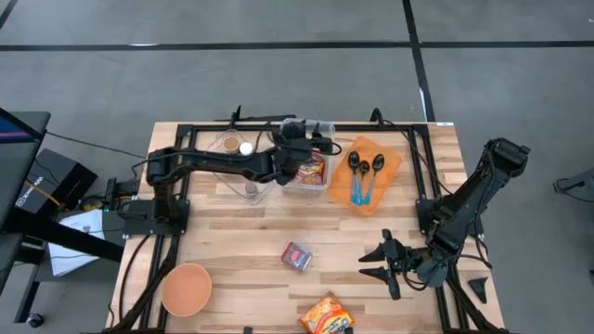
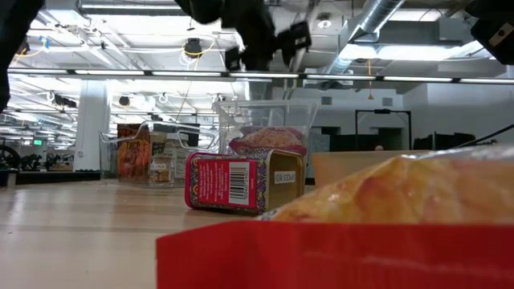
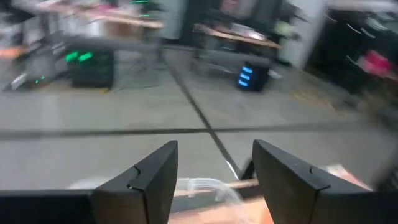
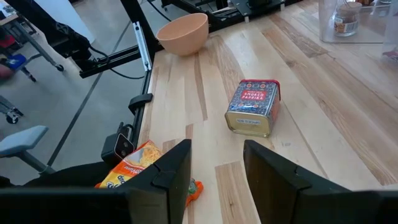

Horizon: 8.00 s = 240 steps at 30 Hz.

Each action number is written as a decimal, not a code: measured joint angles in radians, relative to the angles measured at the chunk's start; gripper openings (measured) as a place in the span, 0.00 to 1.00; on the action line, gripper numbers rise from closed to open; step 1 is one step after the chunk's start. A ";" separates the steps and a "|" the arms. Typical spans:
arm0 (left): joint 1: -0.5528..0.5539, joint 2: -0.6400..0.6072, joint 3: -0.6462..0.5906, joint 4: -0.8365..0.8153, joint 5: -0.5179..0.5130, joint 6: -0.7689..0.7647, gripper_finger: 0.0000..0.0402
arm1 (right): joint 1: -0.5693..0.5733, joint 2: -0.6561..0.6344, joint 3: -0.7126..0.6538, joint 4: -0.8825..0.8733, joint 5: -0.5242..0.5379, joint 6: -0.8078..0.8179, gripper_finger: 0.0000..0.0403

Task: Pick & Place Food Item
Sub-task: Put the red seasoning can into the transparent bin

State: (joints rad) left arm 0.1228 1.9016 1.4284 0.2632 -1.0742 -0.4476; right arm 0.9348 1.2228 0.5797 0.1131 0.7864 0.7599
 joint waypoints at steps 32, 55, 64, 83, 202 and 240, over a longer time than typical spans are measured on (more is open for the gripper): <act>-0.446 -0.647 -0.002 -0.929 0.939 0.420 0.42 | 0.000 0.000 0.000 0.000 0.001 0.026 0.36; -0.543 -0.473 -0.002 -0.916 0.947 0.398 0.43 | 0.000 0.000 0.000 0.000 0.000 0.027 0.36; -0.618 -0.173 -0.002 -0.886 0.880 0.322 0.41 | 0.000 0.000 0.000 0.000 0.000 0.029 0.36; -0.627 -0.034 -0.002 -0.837 0.707 0.221 0.17 | 0.000 0.000 0.000 0.000 0.000 0.030 0.36; -0.722 0.152 -0.276 -0.596 0.104 -0.075 0.00 | 0.002 0.003 0.000 -0.008 0.000 0.060 0.36; -0.865 -0.214 -0.590 -0.587 0.472 0.018 0.00 | 0.000 0.009 0.000 -0.015 0.005 0.061 0.36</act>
State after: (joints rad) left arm -0.7423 1.6875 0.8387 -0.3233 -0.6025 -0.4299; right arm 0.9344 1.2316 0.5793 0.0980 0.7914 0.8209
